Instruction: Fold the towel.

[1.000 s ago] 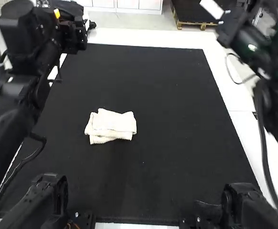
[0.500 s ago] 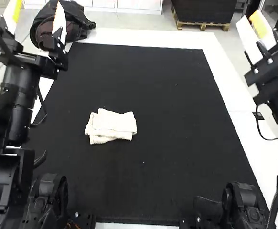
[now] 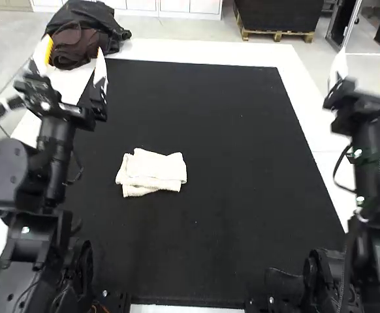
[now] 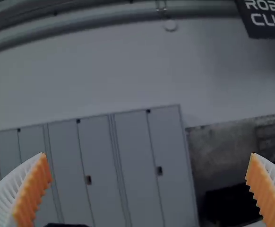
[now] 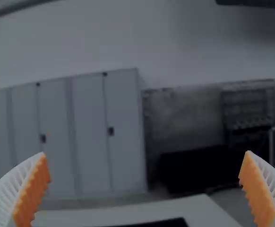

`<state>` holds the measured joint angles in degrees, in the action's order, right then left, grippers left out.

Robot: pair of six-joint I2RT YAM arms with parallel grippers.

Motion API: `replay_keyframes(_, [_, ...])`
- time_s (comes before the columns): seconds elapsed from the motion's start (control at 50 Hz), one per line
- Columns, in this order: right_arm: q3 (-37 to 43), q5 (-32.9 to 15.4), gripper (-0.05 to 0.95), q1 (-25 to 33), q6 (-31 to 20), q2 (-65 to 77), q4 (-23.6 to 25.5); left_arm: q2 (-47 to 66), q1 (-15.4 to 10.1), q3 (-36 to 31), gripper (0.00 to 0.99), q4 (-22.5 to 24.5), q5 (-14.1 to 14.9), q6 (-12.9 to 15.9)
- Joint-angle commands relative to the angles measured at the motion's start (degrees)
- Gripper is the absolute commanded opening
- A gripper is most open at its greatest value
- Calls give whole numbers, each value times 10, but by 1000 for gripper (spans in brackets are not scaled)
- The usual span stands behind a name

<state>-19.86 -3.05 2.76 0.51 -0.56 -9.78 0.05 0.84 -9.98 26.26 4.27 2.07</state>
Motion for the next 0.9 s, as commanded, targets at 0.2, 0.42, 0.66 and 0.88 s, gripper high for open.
replay_keyframes(0.2, [178, -76, 921, 10, -82, 4, -204, -2, -1, 94, 966, 61, -10, 103])
replay_keyframes(0.42, [198, -63, 921, 10, -77, 5, -99, -2, -3, 98, 966, -45, 38, 104])
replay_keyframes(0.66, [198, -63, 921, 11, -65, 4, 48, -2, -3, 98, 966, -136, 45, 149])
replay_keyframes(0.88, [198, -51, 921, 10, -65, 4, 69, -2, -2, 99, 966, -198, -37, 157])
